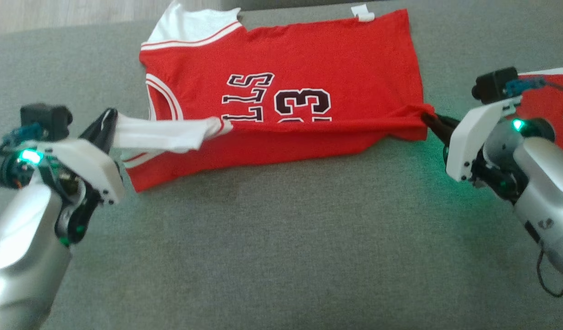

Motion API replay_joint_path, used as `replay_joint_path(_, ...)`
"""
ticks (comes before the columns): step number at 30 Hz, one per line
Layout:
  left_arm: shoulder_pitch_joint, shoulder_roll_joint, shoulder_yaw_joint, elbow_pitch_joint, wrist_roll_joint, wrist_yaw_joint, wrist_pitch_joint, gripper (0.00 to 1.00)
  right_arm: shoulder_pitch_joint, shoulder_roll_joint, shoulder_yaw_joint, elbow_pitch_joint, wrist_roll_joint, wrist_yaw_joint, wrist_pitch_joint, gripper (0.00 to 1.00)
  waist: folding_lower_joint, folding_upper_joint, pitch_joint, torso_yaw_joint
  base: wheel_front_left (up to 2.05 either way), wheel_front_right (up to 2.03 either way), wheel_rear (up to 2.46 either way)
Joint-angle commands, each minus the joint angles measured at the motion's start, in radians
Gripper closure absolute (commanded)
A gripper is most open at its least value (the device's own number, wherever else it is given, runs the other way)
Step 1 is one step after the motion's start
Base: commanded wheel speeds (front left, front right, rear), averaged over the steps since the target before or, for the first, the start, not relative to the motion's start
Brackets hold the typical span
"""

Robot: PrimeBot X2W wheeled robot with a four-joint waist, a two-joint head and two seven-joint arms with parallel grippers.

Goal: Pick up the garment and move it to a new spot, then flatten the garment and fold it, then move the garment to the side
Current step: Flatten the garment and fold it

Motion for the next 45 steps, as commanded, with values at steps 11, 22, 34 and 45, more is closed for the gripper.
replay_joint_path(11, -0.278, -0.036, -0.003, 0.185, 0.095, -0.02, -0.114, 0.0, -0.174, 0.038, -0.009, 0.1, -0.055, 0.003, -0.087, 0.0, -0.0002, 0.0, 0.078, 0.003, 0.0, 0.0, 0.0)
replay_joint_path(22, -0.29, -0.149, 0.071, 0.27, 0.067, 0.01, -0.442, 0.0, -0.185, 0.073, -0.072, 0.187, -0.085, 0.003, -0.441, 0.0, -0.0002, 0.0, 0.028, 0.01, 0.0, 0.0, 0.0)
replay_joint_path(34, 0.068, -0.273, 0.321, -0.095, 0.135, 0.057, -0.484, 0.0, 0.093, 0.179, -0.512, -0.011, -0.337, 0.003, -0.55, 0.0, -0.0002, 0.0, -0.064, -0.019, 0.0, 0.0, 0.0)
replay_joint_path(45, 0.379, -0.417, 0.442, -0.206, 0.312, 0.01, -0.484, 0.0, 0.482, 0.419, -0.803, -0.27, -0.648, 0.003, -0.55, 0.0, -0.0002, 0.0, -0.114, -0.043, 0.0, 0.0, 0.0)
